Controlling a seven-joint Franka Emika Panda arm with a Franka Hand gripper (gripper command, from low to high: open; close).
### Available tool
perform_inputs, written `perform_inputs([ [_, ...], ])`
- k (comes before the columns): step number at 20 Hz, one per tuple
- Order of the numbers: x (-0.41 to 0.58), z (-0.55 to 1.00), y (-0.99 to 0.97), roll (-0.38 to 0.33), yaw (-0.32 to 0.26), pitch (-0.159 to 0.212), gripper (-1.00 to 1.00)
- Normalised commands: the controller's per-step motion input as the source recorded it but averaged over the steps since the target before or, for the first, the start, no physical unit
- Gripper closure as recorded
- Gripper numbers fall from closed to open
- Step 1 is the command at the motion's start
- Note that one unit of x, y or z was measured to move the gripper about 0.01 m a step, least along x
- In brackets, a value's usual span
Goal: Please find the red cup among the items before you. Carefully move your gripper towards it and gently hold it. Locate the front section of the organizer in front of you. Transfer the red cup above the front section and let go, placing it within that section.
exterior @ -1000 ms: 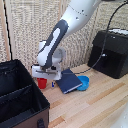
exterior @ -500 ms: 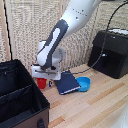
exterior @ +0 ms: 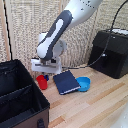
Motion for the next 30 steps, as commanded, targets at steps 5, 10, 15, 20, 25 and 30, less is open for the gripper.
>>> perform_inputs([
  [5,0.026,0.51,-0.02,0.060,0.000,-0.007,1.00],
  [10,0.000,0.96,-0.04,0.082,0.000,0.007,1.00],
  [15,-0.150,1.00,0.04,0.026,-0.001,0.008,1.00],
  [20,-0.373,0.99,0.25,0.015,0.000,0.008,1.00],
  [25,-0.453,0.77,0.55,0.051,0.016,0.034,1.00],
  [30,-0.445,0.69,0.60,0.076,0.024,0.035,1.00],
])
